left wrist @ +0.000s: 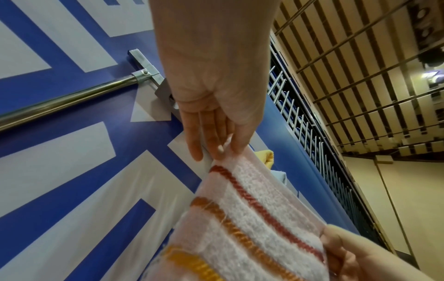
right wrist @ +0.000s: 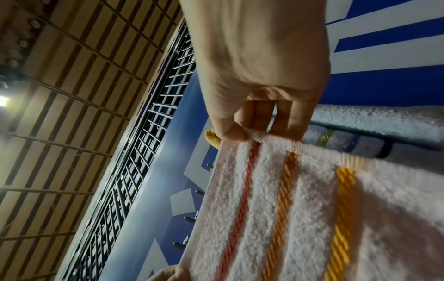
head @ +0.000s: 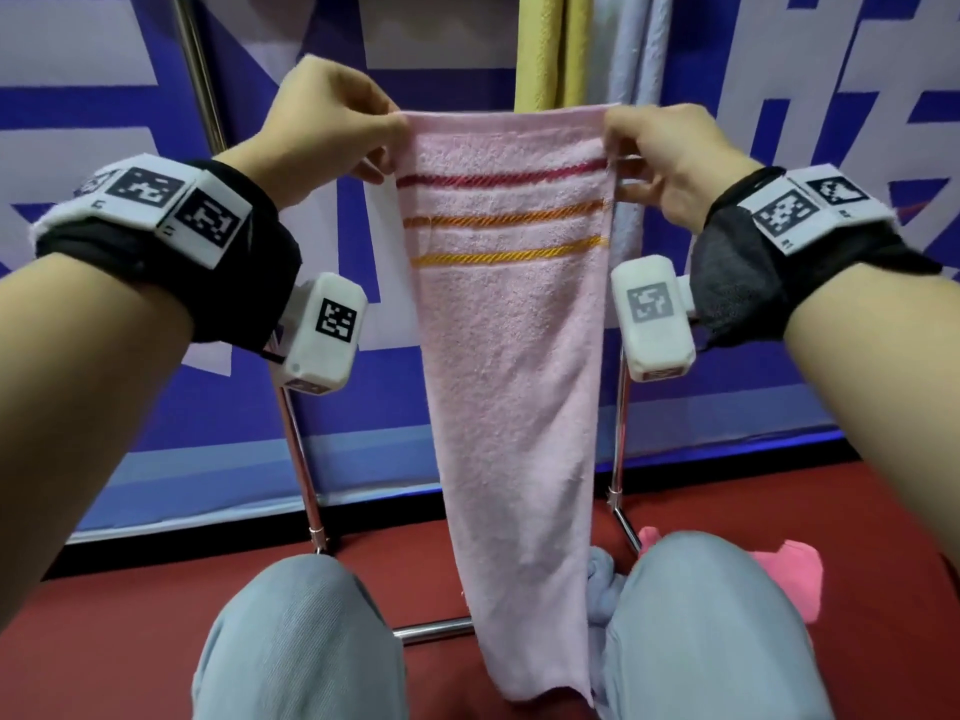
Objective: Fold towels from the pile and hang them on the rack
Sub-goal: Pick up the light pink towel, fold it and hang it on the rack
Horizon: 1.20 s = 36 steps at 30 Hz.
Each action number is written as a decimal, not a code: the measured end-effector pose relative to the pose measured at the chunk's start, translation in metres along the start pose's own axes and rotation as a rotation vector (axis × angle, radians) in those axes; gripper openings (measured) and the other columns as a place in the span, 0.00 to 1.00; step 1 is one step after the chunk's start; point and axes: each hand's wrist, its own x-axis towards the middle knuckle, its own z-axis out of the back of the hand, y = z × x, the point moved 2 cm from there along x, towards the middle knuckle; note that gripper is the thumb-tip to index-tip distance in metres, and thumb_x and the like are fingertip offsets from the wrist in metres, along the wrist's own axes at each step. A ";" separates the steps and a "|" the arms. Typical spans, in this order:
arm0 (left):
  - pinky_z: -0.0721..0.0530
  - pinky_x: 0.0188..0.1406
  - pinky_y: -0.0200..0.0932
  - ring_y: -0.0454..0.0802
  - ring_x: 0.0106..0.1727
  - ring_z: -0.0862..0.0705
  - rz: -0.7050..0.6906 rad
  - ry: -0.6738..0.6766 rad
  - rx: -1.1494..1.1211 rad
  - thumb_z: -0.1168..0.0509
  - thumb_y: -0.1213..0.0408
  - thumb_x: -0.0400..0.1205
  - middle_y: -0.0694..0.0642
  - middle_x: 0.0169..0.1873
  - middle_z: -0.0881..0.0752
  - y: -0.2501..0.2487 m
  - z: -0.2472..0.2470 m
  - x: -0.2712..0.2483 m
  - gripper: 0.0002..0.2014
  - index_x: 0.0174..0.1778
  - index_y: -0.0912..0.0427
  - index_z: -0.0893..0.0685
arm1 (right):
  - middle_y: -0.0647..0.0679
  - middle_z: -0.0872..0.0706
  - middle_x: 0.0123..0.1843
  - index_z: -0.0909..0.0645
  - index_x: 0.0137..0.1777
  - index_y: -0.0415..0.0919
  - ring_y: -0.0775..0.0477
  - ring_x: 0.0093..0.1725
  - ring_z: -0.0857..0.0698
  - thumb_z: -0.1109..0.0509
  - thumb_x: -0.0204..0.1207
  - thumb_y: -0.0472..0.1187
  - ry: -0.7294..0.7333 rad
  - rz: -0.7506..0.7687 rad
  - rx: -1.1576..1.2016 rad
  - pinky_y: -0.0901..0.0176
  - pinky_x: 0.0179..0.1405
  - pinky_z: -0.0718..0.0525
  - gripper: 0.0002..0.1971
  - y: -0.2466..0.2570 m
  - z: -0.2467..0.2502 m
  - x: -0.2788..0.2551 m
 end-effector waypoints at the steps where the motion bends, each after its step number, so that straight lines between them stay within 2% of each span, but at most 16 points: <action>1: 0.11 0.36 0.35 0.39 0.30 0.14 -0.014 -0.015 -0.006 0.30 0.64 0.78 0.54 0.35 0.14 -0.003 0.000 0.000 0.10 0.50 0.67 0.14 | 0.49 0.18 0.35 0.20 0.39 0.41 0.52 0.33 0.18 0.37 0.70 0.30 -0.010 0.005 0.020 0.57 0.39 0.14 0.07 0.002 0.000 0.001; 3: 0.11 0.37 0.35 0.41 0.34 0.13 -0.035 -0.024 -0.034 0.31 0.64 0.78 0.53 0.36 0.14 -0.006 0.001 0.002 0.10 0.50 0.67 0.15 | 0.49 0.15 0.37 0.18 0.44 0.40 0.52 0.36 0.16 0.36 0.71 0.32 -0.031 0.012 0.068 0.56 0.43 0.12 0.07 0.005 -0.001 0.004; 5: 0.11 0.37 0.35 0.41 0.34 0.13 -0.025 -0.015 -0.043 0.31 0.66 0.78 0.54 0.36 0.14 -0.005 0.001 0.004 0.05 0.45 0.64 0.16 | 0.49 0.16 0.37 0.19 0.46 0.39 0.52 0.35 0.16 0.36 0.71 0.32 -0.043 0.007 0.082 0.56 0.42 0.12 0.07 0.004 -0.003 0.008; 6: 0.11 0.36 0.34 0.41 0.33 0.13 -0.008 -0.008 -0.039 0.31 0.67 0.77 0.54 0.36 0.14 -0.002 0.000 0.006 0.02 0.42 0.61 0.17 | 0.49 0.17 0.36 0.19 0.44 0.39 0.53 0.34 0.17 0.36 0.71 0.31 -0.042 -0.001 0.073 0.57 0.40 0.12 0.06 0.001 -0.005 0.009; 9: 0.11 0.35 0.36 0.41 0.32 0.14 0.046 -0.015 -0.031 0.34 0.71 0.77 0.54 0.35 0.15 0.013 -0.007 0.009 0.08 0.34 0.56 0.21 | 0.47 0.20 0.33 0.22 0.35 0.41 0.51 0.34 0.21 0.36 0.70 0.30 -0.019 -0.031 0.039 0.59 0.34 0.17 0.07 -0.010 -0.013 0.012; 15: 0.11 0.36 0.37 0.44 0.36 0.14 0.127 0.013 -0.123 0.38 0.71 0.82 0.54 0.34 0.17 0.037 -0.016 0.013 0.11 0.34 0.57 0.23 | 0.50 0.22 0.28 0.24 0.31 0.41 0.57 0.22 0.22 0.38 0.72 0.29 -0.002 -0.025 0.032 0.67 0.24 0.21 0.11 -0.024 -0.027 0.019; 17: 0.11 0.36 0.37 0.43 0.34 0.15 0.144 0.040 -0.151 0.38 0.71 0.83 0.54 0.34 0.18 0.043 -0.018 0.015 0.11 0.35 0.57 0.23 | 0.51 0.21 0.28 0.23 0.32 0.41 0.58 0.23 0.21 0.37 0.71 0.28 0.007 -0.002 0.030 0.69 0.24 0.20 0.10 -0.025 -0.028 0.022; 20: 0.13 0.32 0.35 0.41 0.31 0.18 0.183 0.050 -0.135 0.37 0.70 0.82 0.53 0.32 0.18 0.054 -0.025 0.019 0.11 0.34 0.56 0.23 | 0.49 0.20 0.31 0.21 0.35 0.40 0.55 0.28 0.20 0.38 0.70 0.27 0.020 -0.016 0.025 0.67 0.28 0.17 0.09 -0.033 -0.028 0.029; 22: 0.16 0.32 0.35 0.40 0.33 0.19 0.204 0.038 -0.082 0.36 0.70 0.80 0.51 0.32 0.19 0.063 -0.031 0.022 0.11 0.33 0.54 0.23 | 0.47 0.21 0.32 0.20 0.35 0.40 0.53 0.30 0.20 0.38 0.69 0.26 0.019 -0.039 0.045 0.65 0.31 0.16 0.10 -0.040 -0.029 0.033; 24: 0.20 0.32 0.33 0.41 0.35 0.22 0.215 0.013 -0.046 0.36 0.70 0.80 0.50 0.32 0.20 0.070 -0.038 0.026 0.12 0.31 0.53 0.23 | 0.47 0.21 0.31 0.20 0.35 0.40 0.53 0.28 0.21 0.38 0.70 0.26 0.018 -0.060 0.054 0.65 0.29 0.17 0.10 -0.047 -0.029 0.037; 28: 0.28 0.21 0.24 0.39 0.28 0.27 0.201 -0.057 -0.009 0.32 0.69 0.78 0.48 0.30 0.21 0.077 -0.046 0.032 0.12 0.31 0.52 0.23 | 0.52 0.21 0.21 0.20 0.33 0.39 0.57 0.18 0.23 0.37 0.70 0.26 0.022 -0.073 0.049 0.70 0.19 0.23 0.10 -0.055 -0.028 0.042; 30: 0.29 0.19 0.22 0.39 0.29 0.26 0.187 -0.097 0.040 0.31 0.68 0.77 0.47 0.30 0.20 0.081 -0.049 0.034 0.10 0.33 0.53 0.21 | 0.51 0.22 0.21 0.21 0.32 0.40 0.58 0.16 0.25 0.37 0.71 0.27 0.034 -0.085 0.041 0.73 0.16 0.28 0.10 -0.060 -0.028 0.044; 32: 0.28 0.22 0.21 0.39 0.31 0.24 0.170 -0.087 0.093 0.33 0.70 0.78 0.48 0.33 0.18 0.081 -0.052 0.033 0.04 0.42 0.56 0.16 | 0.51 0.23 0.21 0.23 0.30 0.42 0.58 0.15 0.26 0.37 0.71 0.27 0.045 -0.089 0.054 0.75 0.15 0.31 0.12 -0.064 -0.030 0.045; 34: 0.27 0.29 0.24 0.40 0.34 0.21 0.140 -0.031 0.206 0.38 0.74 0.79 0.52 0.39 0.16 0.080 -0.056 0.031 0.12 0.54 0.60 0.14 | 0.51 0.23 0.21 0.25 0.29 0.42 0.57 0.18 0.26 0.37 0.72 0.28 0.056 -0.095 0.081 0.75 0.17 0.31 0.13 -0.068 -0.034 0.047; 36: 0.25 0.36 0.31 0.46 0.39 0.20 0.131 -0.011 0.292 0.42 0.78 0.79 0.58 0.43 0.14 0.081 -0.057 0.028 0.16 0.55 0.65 0.13 | 0.48 0.22 0.27 0.23 0.32 0.41 0.54 0.24 0.24 0.36 0.71 0.28 0.089 -0.106 0.137 0.69 0.22 0.27 0.10 -0.071 -0.040 0.047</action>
